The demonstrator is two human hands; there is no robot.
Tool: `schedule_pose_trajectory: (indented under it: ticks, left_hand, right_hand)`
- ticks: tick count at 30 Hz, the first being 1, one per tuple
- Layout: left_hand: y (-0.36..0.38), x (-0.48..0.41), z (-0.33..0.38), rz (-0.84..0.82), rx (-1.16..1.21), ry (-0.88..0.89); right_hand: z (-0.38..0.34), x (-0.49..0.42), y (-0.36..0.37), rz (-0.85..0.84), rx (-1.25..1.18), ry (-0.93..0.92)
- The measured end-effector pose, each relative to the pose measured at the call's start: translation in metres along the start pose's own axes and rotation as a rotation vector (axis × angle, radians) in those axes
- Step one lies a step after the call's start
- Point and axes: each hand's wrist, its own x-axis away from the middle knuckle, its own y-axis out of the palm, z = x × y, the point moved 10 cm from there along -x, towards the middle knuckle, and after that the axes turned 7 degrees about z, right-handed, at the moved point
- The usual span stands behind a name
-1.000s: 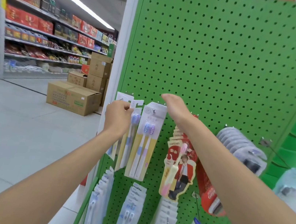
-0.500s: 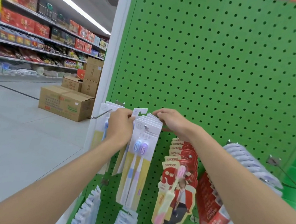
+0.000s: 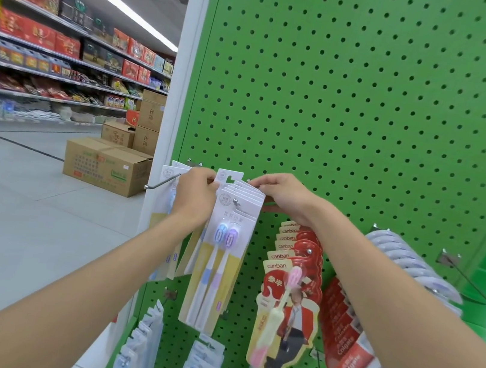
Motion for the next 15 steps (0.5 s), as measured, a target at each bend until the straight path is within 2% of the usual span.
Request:
schedule_pose_trajectory:
  ticks: [6, 15]
  left_hand:
    - [-0.002, -0.002, -0.005, 0.001, -0.043, -0.027]
    - [-0.012, 0.002, 0.027, -0.006, -0.091, 0.077]
  right_hand:
    - [-0.002, -0.003, -0.001, 0.005, 0.014, 0.005]
    - [-0.003, -0.006, 0.001, 0.013, 0.020, 0.000]
